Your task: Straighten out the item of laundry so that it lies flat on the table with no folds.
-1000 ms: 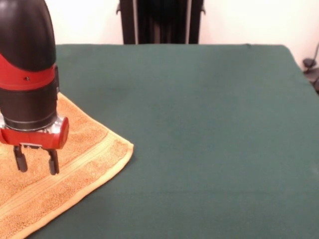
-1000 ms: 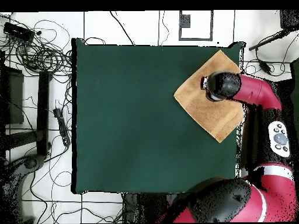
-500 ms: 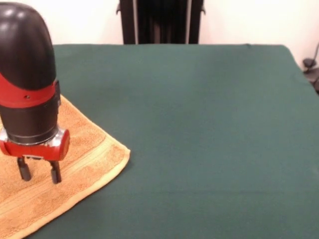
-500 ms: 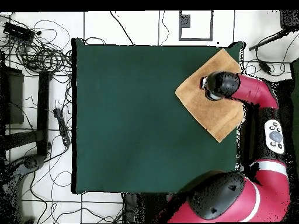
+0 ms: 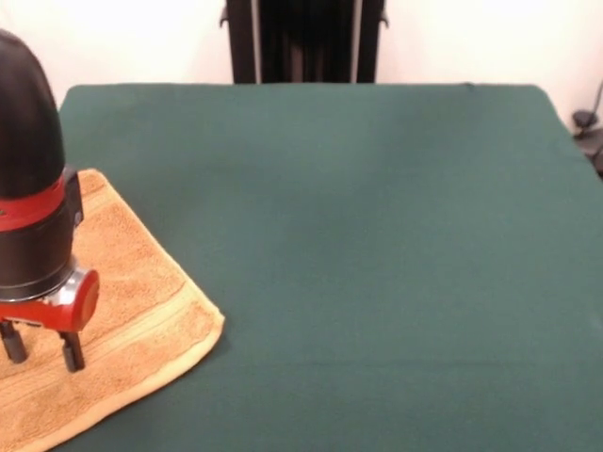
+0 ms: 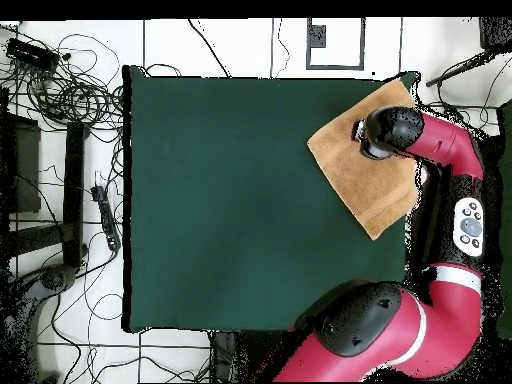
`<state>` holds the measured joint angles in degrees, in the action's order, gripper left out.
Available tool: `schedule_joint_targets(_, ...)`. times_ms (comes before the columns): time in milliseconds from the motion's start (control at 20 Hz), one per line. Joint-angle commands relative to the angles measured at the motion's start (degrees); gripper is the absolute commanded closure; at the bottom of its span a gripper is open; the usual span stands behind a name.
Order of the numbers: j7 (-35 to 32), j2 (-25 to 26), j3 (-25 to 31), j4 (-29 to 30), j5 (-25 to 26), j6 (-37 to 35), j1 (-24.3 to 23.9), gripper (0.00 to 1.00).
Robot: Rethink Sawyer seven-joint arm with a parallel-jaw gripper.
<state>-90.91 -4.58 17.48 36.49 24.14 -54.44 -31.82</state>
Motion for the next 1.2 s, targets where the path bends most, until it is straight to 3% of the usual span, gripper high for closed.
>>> schedule_joint_targets(50,8.3,7.7,3.8,-1.3,1.7,2.0,1.0,0.00)
schedule_joint_targets(600,8.1,6.8,2.9,0.3,0.3,2.1,0.8,0.00)
schedule_joint_targets(850,3.7,5.4,2.0,3.5,-0.9,3.5,0.2,0.00)
schedule_joint_targets(1200,4.7,5.5,1.9,4.0,-0.4,4.7,-0.1,0.00)
